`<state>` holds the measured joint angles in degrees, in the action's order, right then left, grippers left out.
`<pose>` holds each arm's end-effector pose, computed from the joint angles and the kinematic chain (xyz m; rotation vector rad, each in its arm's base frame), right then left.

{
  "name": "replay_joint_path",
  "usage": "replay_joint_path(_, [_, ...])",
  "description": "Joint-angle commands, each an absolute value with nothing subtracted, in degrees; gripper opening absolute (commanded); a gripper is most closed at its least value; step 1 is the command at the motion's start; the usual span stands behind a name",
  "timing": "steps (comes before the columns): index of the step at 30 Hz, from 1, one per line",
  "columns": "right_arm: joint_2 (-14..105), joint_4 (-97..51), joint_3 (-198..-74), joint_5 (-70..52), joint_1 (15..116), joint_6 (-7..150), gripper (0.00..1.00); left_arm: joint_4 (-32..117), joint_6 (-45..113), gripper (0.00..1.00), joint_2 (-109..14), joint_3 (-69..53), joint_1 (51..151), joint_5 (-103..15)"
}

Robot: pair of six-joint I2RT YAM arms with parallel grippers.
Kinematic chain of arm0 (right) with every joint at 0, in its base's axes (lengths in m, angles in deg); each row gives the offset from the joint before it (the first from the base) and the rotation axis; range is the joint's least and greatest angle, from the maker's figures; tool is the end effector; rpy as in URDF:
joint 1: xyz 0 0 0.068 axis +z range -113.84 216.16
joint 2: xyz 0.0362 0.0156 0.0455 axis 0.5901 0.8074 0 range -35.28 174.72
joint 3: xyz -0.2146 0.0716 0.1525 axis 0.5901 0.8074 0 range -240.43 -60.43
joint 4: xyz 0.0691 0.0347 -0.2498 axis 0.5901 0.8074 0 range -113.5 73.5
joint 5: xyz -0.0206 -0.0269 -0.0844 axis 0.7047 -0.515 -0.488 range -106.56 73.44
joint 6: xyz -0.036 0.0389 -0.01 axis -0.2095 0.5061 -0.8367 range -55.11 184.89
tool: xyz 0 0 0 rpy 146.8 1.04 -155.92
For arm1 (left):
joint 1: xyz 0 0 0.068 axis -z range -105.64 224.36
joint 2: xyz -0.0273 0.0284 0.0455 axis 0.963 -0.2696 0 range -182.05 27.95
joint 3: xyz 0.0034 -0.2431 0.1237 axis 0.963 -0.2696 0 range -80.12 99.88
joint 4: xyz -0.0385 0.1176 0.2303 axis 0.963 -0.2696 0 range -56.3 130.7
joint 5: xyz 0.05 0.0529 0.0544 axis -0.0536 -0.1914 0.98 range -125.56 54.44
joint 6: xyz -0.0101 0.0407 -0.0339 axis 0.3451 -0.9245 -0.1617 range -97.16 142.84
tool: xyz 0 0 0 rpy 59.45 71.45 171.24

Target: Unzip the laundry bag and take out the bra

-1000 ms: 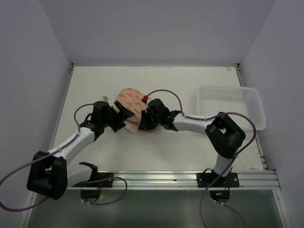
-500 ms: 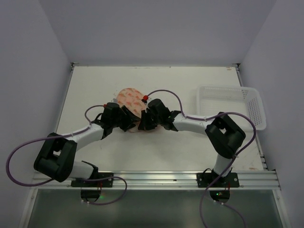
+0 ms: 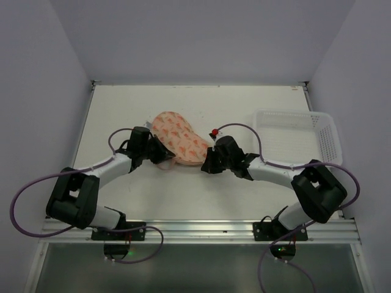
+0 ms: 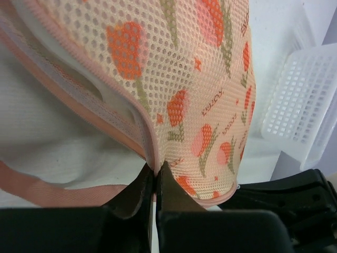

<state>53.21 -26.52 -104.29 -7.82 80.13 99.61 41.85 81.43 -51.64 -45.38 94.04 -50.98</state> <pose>0.2202 0.2201 0.1754 -0.2813 2.4338 0.8422 0.2478 -0.0987 0.1681 -0.7001 2.4193 -0.9424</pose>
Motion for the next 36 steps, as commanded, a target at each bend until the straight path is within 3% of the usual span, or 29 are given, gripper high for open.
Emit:
replay_joint_path(1, [48.22,-25.61,-100.60,-11.28,78.00,98.65,0.00,38.07,69.80,0.00,-54.92,-38.30,90.54,-51.02])
replay_joint_path(3, [48.04,-26.65,-100.95,-10.41,78.00,98.38,0.00,38.15,65.39,0.00,-59.82,-32.78,90.18,-55.23])
replay_joint_path(6, [50.57,-30.60,-102.26,-5.31,78.78,100.22,0.00,38.85,63.54,0.10,-66.50,-26.96,90.18,-60.34])
replay_joint_path(9, [55.66,-30.88,-107.08,-3.20,80.80,101.37,0.00,38.25,64.94,0.38,-69.60,-21.94,90.18,-62.01])
replay_joint_path(10, [56.73,-31.14,-108.23,-2.67,81.51,101.89,0.00,37.63,65.64,0.57,-69.52,-20.89,90.18,-61.49])
replay_joint_path(13, [59.81,-31.58,-112.01,-2.05,81.95,102.42,0.00,33.68,67.22,0.76,-66.72,-22.36,90.10,-57.03])
replay_joint_path(18, [62.27,-31.06,-116.06,-1.71,81.95,101.99,0.00,36.56,75.74,0.82,-56.09,-34.48,90.71,-53.66])
replay_joint_path(23, [63.68,-31.23,-116.86,-0.74,82.13,101.72,0.00,43.95,81.29,0.82,-55.80,-41.36,94.39,-56.21])
replay_joint_path(29, [63.77,-31.49,-116.60,-0.03,82.39,101.81,0.00,47.21,82.43,0.74,-57.92,-40.83,97.13,-52.97])
replay_joint_path(32, [62.98,-31.23,-116.33,-0.29,82.48,101.55,0.00,48.87,82.79,0.59,-57.74,-40.65,97.30,-52.09])
replay_joint_path(33, [62.37,-31.14,-116.16,-0.30,82.48,101.37,0.00,48.88,82.79,0.46,-57.83,-40.66,97.30,-51.91])
replay_joint_path(35, [61.84,-30.71,-115.46,-0.91,82.48,100.93,0.00,48.35,82.61,0.31,-58.27,-40.48,97.30,-52.17])
replay_joint_path(36, [61.05,-30.18,-115.02,-1.17,82.57,100.49,0.00,48.00,82.52,0.17,-58.27,-40.39,97.30,-52.26])
